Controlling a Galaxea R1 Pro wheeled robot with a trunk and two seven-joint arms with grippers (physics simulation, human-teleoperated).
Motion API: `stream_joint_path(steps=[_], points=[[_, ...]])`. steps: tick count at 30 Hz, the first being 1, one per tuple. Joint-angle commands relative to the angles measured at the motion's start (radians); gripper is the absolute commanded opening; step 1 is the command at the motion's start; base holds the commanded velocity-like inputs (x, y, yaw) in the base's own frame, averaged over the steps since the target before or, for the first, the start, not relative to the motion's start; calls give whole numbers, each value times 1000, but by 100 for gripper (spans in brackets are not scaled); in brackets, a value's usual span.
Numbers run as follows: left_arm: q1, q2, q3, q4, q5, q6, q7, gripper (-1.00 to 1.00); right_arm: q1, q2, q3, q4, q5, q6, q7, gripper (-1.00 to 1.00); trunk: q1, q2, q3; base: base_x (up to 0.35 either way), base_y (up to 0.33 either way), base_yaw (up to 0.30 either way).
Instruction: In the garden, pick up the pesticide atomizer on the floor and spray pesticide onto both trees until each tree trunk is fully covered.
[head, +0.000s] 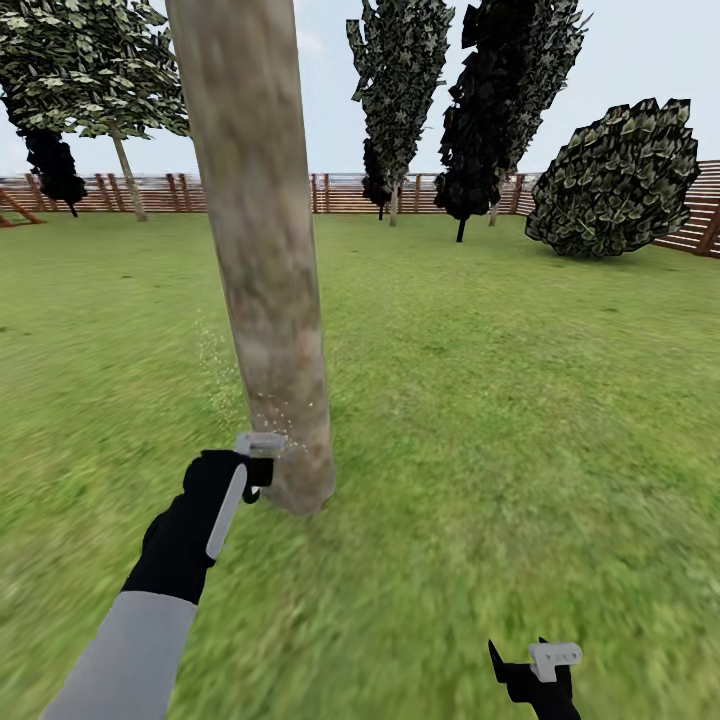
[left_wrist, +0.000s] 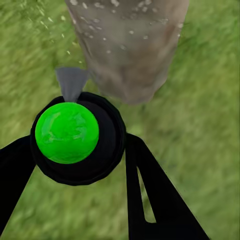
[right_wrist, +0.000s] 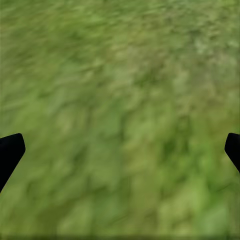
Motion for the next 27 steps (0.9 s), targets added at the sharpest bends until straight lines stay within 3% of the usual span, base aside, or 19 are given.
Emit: stream_joint_path(steps=[1,4,6,7,9,11,15,22,27], points=[[0,0,-2,-3,1,0,0,-100,0,0,0,0,0,0,0,100,0,0,0,0,0,0],[1,-24,-15,-41,2,4,-1,-100,0,0,0,0,0,0,0,100,0,0,0,0,0,0],[0,-32,-43,-56,3,6,-1,-100,0,0,0,0,0,0,0,100,0,0,0,0,0,0],[-1,-36,-65,-63,3,7,-1,-100,0,0,0,0,0,0,0,100,0,0,0,0,0,0],[-1,-33,-72,-66,3,9,-1,-100,0,0,0,0,0,0,0,100,0,0,0,0,0,0],[0,-24,-70,-66,2,10,-1,-100,0,0,0,0,0,0,0,100,0,0,0,0,0,0],[3,0,-14,-68,4,10,-1,-100,0,0,0,0,0,0,0,100,0,0,0,0,0,0],[-10,-40,-17,-94,3,10,-1,-100,0,0,0,0,0,0,0,100,0,0,0,0,0,0],[-6,-31,-17,-113,-5,11,-1,-100,0,0,0,0,0,0,0,100,0,0,0,-38,0,0]])
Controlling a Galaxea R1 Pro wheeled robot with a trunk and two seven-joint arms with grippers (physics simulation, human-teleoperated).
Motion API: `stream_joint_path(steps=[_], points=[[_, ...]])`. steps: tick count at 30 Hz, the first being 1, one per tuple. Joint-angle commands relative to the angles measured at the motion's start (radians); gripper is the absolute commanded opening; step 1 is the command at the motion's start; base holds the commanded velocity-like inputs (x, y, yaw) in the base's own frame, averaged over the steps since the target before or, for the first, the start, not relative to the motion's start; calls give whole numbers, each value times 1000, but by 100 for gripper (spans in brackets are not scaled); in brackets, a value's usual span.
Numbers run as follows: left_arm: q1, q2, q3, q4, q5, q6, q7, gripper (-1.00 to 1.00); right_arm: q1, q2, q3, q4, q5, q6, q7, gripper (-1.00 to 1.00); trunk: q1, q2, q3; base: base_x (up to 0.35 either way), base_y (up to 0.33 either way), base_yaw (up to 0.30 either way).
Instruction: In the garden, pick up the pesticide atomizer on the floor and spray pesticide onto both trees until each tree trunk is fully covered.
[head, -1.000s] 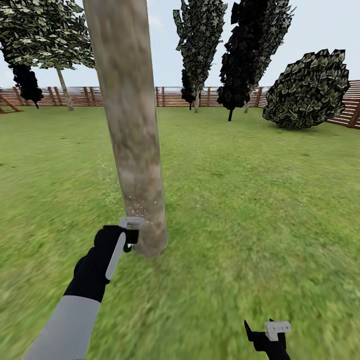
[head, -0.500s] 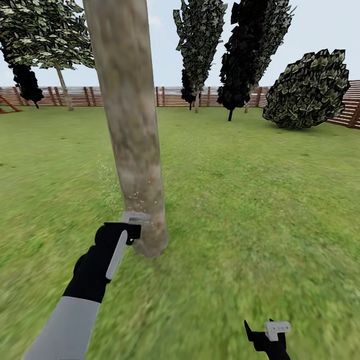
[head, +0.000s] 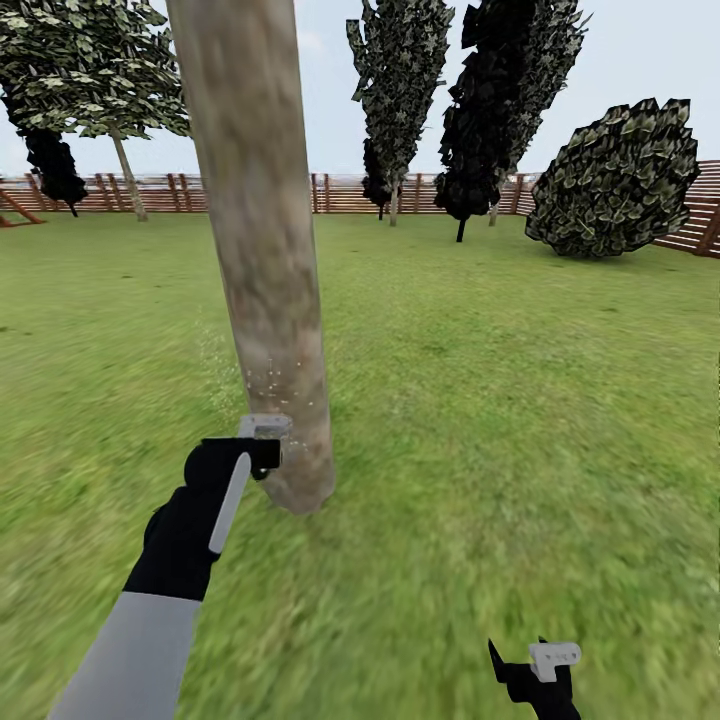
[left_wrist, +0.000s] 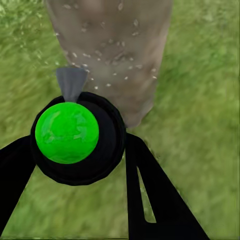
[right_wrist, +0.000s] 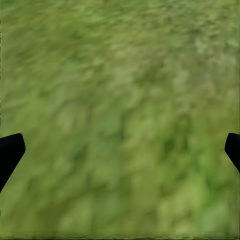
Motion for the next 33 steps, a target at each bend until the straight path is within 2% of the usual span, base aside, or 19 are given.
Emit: stream_joint_path(steps=[1,5,7,10,12,14,16,17,23,29,33], points=[[1,6,0,-1,1,0,0,-100,0,0,0,0,0,0,0,100,0,0,0,-256,0,0],[4,35,0,-1,-1,-2,1,-100,0,0,0,0,0,0,0,100,0,0,0,-146,0,0],[-3,25,-9,-1,0,-2,1,-100,0,0,0,0,0,0,0,100,0,0,0,-5,0,0],[-9,14,-57,-3,1,-2,2,-100,0,0,0,0,0,0,0,100,0,0,0,0,0,0],[-9,18,-62,-3,-1,-1,2,-100,0,0,0,0,0,0,0,100,0,0,0,0,0,0],[-8,28,-55,-3,0,0,2,-100,0,0,0,0,0,0,0,100,0,0,0,0,0,0],[-9,46,-8,-4,2,1,2,-100,0,0,0,0,0,0,0,100,0,0,0,0,0,0],[-9,50,1,-4,0,1,2,-100,0,0,0,0,0,0,0,100,0,0,0,0,0,0],[-16,62,19,-5,-1,1,2,-100,0,0,0,0,0,0,0,100,0,0,0,0,0,0],[-40,25,10,-69,3,3,2,-100,0,0,0,0,0,0,0,100,0,0,0,0,0,0],[-32,36,14,-74,5,6,2,-100,0,1,0,0,0,0,0,100,0,0,0,0,0,0]])
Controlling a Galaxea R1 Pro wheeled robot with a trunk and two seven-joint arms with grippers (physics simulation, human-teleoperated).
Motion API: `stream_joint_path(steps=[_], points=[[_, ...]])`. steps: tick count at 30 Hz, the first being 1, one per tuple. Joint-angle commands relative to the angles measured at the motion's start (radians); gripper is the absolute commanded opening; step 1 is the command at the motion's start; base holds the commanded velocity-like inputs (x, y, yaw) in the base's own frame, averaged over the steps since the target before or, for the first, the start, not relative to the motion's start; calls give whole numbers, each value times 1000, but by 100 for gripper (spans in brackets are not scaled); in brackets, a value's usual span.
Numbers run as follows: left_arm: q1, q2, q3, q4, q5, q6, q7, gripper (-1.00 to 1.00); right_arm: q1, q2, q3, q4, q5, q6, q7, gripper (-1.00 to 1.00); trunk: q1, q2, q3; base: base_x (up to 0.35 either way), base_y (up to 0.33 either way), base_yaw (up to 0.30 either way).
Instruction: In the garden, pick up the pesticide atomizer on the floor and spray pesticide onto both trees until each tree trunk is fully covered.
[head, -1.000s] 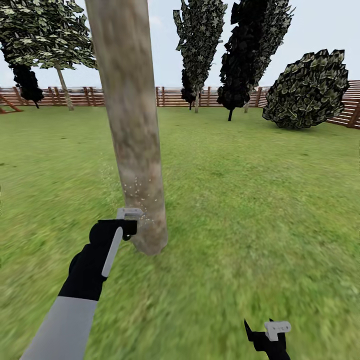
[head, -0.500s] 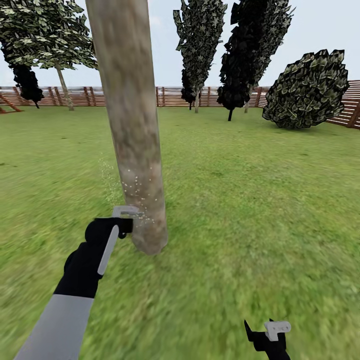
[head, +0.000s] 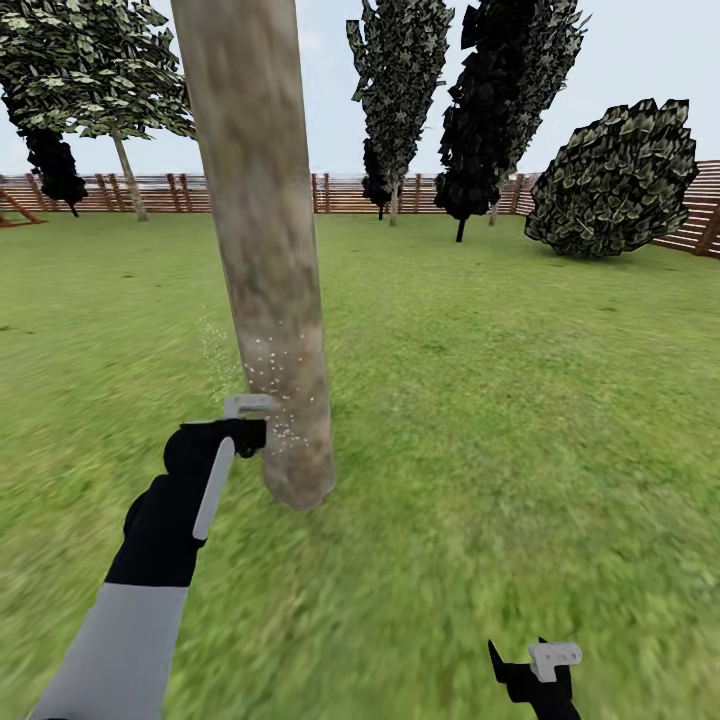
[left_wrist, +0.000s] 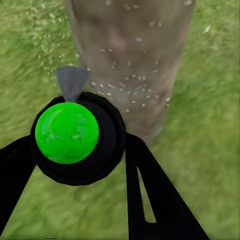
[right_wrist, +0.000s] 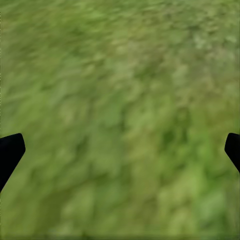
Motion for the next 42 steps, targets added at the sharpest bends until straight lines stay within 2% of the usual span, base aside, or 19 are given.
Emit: stream_joint_path(steps=[1,3,4,6,9,11,12,13,15,17,23,24,26,28,31,32,33,37,42], points=[[2,4,2,1,2,0,0,-100,0,0,0,0,0,0,0,100,0,0,0,0,0,0],[6,54,6,10,5,0,-3,-100,0,1,0,0,0,0,0,100,0,0,0,0,0,0],[10,87,5,12,8,0,-5,-100,0,1,0,0,0,0,0,100,0,0,0,0,0,0],[30,107,1,14,10,0,-6,-100,0,1,0,0,0,0,0,100,0,0,0,0,0,0],[64,102,-33,23,10,-2,-6,-100,0,1,0,0,0,0,0,100,0,0,0,0,0,0],[68,99,-90,38,11,-3,-6,-100,0,1,0,0,0,0,0,100,0,0,0,0,0,0],[70,88,-134,50,11,-3,-4,-100,0,1,0,0,0,0,0,100,0,0,0,0,0,0],[71,66,-149,54,12,-3,-3,-100,0,1,0,0,0,0,0,100,0,0,0,0,0,0],[74,43,-156,56,12,-3,-3,-100,0,1,0,0,0,0,0,100,0,0,0,0,0,0],[92,34,-158,58,11,-6,-3,-100,0,1,0,0,0,0,0,100,0,0,0,0,0,0],[153,31,-155,139,8,-31,3,-100,0,1,0,0,0,0,0,100,0,0,0,0,0,0],[162,22,-150,158,7,-98,13,-100,0,1,0,0,0,0,0,100,0,0,0,0,0,0],[165,-13,-130,189,5,-143,45,-100,0,1,0,0,0,0,0,100,0,0,0,0,0,0],[166,-24,-43,263,7,-224,90,-100,0,1,0,0,0,0,0,100,0,0,0,0,0,0],[166,-25,18,388,8,-348,99,-100,0,1,0,0,0,0,0,100,0,0,0,0,0,0],[166,-25,25,477,7,-389,102,-100,0,1,0,0,0,0,0,100,0,0,0,0,0,0],[166,-25,25,499,3,-396,101,-100,0,1,0,0,0,0,0,100,0,0,0,0,0,0],[166,-23,29,513,7,-408,101,-100,0,-1,0,0,0,0,0,100,0,0,0,8,-16,0],[166,-25,32,527,7,-485,104,-100,0,-1,0,-1,0,0,0,100,0,0,0,128,-209,0]])
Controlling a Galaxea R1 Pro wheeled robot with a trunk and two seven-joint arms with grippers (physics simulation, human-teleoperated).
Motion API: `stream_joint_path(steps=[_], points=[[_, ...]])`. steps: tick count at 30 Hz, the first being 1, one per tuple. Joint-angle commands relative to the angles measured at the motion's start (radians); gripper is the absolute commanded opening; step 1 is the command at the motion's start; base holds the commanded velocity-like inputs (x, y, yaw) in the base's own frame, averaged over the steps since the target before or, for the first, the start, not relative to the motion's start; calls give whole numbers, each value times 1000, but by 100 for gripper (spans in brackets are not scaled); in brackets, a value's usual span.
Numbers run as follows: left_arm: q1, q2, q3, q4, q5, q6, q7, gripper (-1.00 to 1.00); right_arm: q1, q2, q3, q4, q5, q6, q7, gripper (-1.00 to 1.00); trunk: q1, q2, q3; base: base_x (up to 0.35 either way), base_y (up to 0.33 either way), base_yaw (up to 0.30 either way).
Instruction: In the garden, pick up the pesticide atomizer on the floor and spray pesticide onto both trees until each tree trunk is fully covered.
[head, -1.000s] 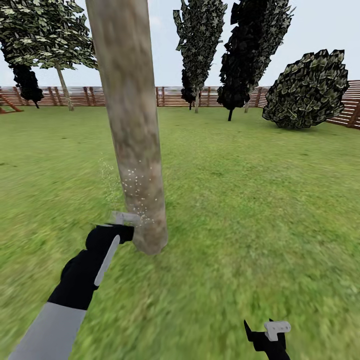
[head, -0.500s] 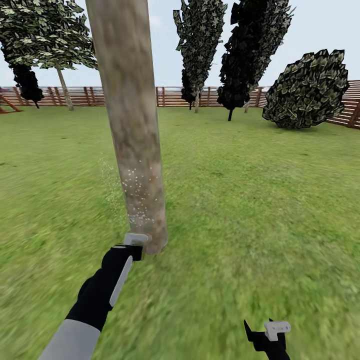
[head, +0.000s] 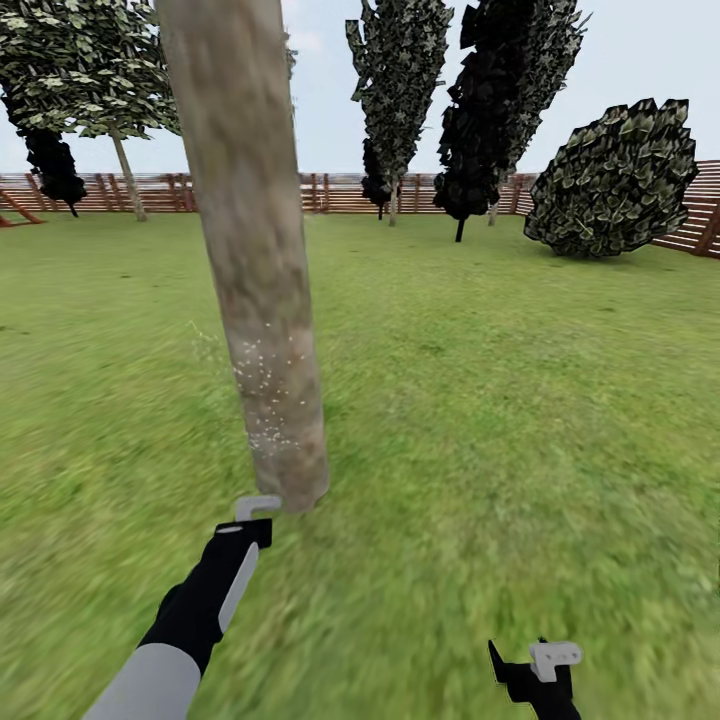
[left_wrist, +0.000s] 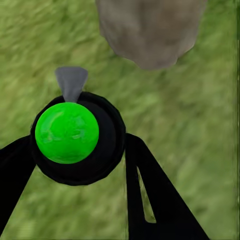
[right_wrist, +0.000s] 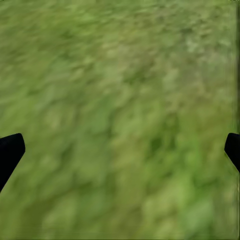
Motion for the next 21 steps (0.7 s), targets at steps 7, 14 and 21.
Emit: stream_joint_path(steps=[7,14,21], points=[[0,-1,-5,-11,2,-5,-3,-100,0,0,0,1,0,0,0,100,0,0,0,61,-263,0],[0,-3,-7,-12,2,-5,-2,-100,0,1,0,1,0,0,0,100,0,0,0,1,-275,0],[0,-3,-7,-14,1,-5,-3,-100,0,2,0,1,0,0,0,100,0,0,0,0,-276,67]])
